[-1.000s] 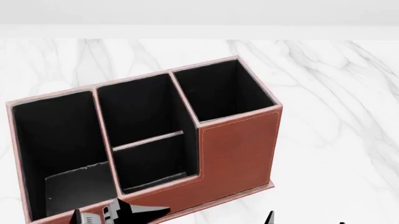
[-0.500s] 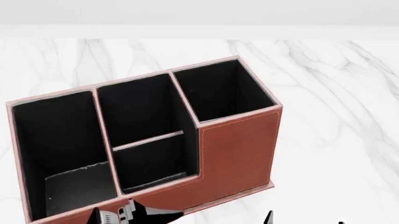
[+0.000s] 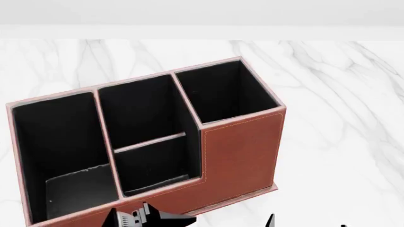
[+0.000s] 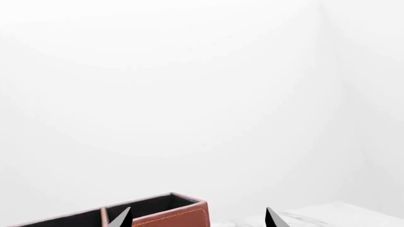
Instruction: Pick up the book and place it in the back compartment of the caddy.
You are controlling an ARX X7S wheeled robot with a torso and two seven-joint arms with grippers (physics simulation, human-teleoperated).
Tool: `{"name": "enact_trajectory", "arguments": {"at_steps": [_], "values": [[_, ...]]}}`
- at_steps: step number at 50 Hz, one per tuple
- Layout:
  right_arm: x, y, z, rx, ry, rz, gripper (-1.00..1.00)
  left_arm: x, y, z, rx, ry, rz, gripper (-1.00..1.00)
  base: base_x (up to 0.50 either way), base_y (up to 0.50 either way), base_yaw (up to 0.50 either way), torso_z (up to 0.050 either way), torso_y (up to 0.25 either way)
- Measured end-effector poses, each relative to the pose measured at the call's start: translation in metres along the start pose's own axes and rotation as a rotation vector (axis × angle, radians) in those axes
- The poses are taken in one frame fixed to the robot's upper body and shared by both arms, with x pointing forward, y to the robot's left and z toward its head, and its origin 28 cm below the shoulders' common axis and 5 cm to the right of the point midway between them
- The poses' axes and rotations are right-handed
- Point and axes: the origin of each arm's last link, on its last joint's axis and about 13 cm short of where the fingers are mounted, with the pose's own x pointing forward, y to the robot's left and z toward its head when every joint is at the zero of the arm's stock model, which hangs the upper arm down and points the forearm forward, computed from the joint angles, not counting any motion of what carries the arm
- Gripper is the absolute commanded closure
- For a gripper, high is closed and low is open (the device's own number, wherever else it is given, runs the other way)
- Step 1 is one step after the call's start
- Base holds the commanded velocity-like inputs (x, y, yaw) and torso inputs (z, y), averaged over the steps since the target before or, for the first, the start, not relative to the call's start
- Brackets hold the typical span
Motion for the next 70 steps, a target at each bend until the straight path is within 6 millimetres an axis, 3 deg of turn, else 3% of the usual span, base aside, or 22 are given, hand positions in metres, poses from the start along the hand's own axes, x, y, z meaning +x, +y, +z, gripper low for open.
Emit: {"name": "enact_trajectory", "arguments": {"at_steps": [70], "values": [[0.001, -0.002, 0.003, 0.008, -0.008, -0.009, -1.00, 0.043, 0.004, -0.008, -0.001, 0.097, -0.084, -1.00, 0.00, 0.00, 0.00, 0.000, 0.000]]}}
